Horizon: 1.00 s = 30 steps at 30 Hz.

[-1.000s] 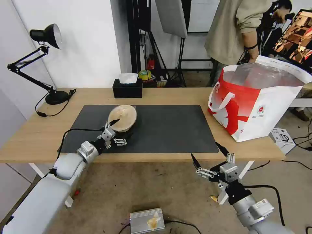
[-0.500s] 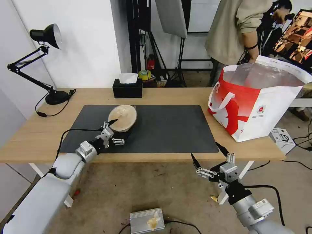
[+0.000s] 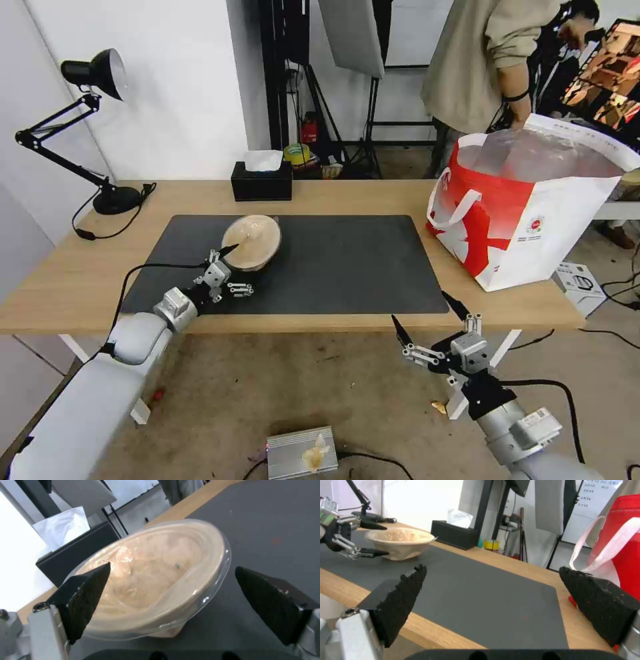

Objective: Pick up the trash from the table and place it into the takeout bag.

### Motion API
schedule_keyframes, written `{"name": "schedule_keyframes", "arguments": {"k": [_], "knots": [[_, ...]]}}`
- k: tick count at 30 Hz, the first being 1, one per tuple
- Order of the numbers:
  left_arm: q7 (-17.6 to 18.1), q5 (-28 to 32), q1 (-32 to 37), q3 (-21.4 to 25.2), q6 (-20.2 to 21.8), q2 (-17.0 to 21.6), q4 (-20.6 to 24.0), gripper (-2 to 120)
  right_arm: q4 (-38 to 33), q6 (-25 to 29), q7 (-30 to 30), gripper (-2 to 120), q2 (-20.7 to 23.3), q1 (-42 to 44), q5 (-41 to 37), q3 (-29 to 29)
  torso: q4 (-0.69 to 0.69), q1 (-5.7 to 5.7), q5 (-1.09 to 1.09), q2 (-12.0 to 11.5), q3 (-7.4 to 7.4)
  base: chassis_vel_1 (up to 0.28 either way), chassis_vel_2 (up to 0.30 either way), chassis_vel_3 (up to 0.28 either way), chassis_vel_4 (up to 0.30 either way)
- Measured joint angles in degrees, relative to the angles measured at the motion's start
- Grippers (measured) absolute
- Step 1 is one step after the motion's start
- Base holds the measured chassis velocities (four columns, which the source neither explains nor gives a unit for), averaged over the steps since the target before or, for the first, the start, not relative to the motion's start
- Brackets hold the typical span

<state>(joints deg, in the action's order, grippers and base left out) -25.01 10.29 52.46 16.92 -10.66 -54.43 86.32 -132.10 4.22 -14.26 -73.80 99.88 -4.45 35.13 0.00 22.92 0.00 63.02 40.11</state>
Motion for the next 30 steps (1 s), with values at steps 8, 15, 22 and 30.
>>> {"name": "schedule_keyframes", "arguments": {"k": [8,15,22,30], "knots": [[-0.2,-0.8,-1.7,-1.1,-0.1,-0.2,-1.5,100,0.0,0.0,0.0,100,0.0,0.0,0.0,0.0,0.00,0.00,0.00,0.0,0.00,0.000,0.000,0.000,0.000],[-0.2,-1.1,-2.9,-2.0,-0.1,-0.7,-2.5,100,0.0,0.0,0.0,100,0.0,0.0,0.0,0.0,0.00,0.00,0.00,0.0,0.00,0.000,0.000,0.000,0.000],[-0.3,-1.1,-3.9,-2.8,-0.1,-1.1,-3.7,92,0.0,0.0,0.0,100,0.0,0.0,0.0,0.0,0.00,0.00,0.00,0.0,0.00,0.000,0.000,0.000,0.000],[-1.3,-1.2,-4.0,-2.8,-0.3,-1.5,-4.3,66,0.0,0.0,0.0,100,0.0,0.0,0.0,0.0,0.00,0.00,0.00,0.0,0.00,0.000,0.000,0.000,0.000]]}}
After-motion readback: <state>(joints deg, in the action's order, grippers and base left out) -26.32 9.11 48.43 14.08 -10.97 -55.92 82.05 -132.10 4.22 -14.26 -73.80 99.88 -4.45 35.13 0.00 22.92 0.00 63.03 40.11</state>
